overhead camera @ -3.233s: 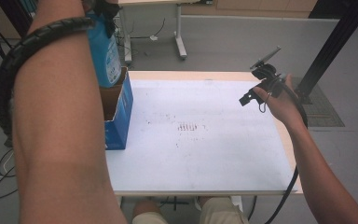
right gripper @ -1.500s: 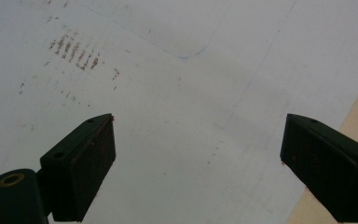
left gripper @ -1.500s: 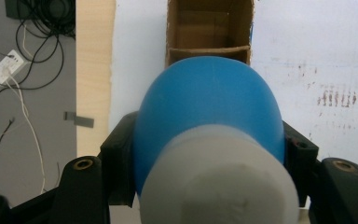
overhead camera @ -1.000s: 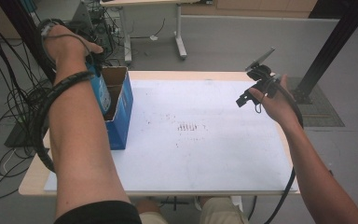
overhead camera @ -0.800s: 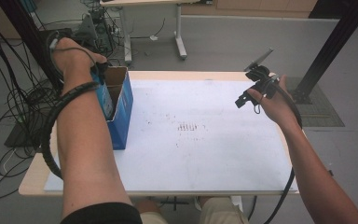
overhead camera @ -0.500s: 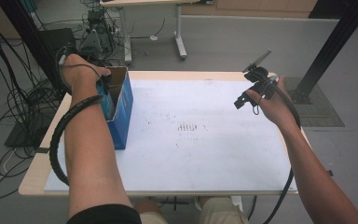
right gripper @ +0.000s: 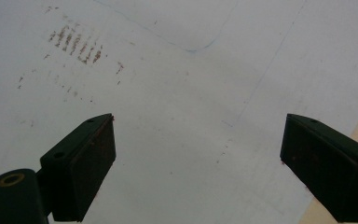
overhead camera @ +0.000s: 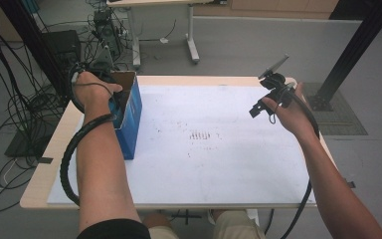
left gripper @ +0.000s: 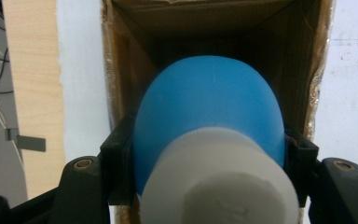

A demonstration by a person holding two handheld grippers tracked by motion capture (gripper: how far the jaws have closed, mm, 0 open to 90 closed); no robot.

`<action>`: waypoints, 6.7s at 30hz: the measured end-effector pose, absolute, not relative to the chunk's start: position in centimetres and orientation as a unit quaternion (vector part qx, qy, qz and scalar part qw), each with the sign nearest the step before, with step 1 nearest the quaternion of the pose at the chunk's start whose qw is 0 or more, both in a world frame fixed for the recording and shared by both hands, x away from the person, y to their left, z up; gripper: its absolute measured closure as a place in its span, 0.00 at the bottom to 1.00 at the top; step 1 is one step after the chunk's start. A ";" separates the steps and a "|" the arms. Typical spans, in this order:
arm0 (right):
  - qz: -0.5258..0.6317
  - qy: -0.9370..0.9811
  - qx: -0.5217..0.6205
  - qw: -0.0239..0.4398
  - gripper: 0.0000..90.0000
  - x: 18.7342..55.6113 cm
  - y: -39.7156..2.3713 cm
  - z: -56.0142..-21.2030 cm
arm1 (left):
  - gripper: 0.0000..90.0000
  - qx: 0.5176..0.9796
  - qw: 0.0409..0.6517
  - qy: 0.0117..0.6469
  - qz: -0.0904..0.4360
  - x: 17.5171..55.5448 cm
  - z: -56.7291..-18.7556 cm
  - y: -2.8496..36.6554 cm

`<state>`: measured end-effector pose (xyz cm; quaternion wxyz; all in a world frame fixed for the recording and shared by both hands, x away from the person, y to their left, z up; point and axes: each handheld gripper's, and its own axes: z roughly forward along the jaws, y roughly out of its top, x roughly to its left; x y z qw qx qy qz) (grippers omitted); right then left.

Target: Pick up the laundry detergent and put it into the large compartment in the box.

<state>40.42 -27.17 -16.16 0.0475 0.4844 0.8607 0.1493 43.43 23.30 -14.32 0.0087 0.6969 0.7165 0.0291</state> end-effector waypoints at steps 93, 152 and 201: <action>0.151 0.856 0.492 0.045 0.12 40.4 -28.0 -16.4 | 0.42 0.704 0.006 0.710 0.025 43.3 -17.0 23.4; 0.151 0.855 0.494 0.047 0.12 40.3 -28.1 -16.1 | 0.41 0.704 0.004 0.710 0.026 43.4 -16.9 23.3; 0.153 0.857 0.490 0.050 0.12 40.2 -27.8 -16.1 | 0.38 0.707 0.009 0.707 0.026 43.3 -16.4 23.4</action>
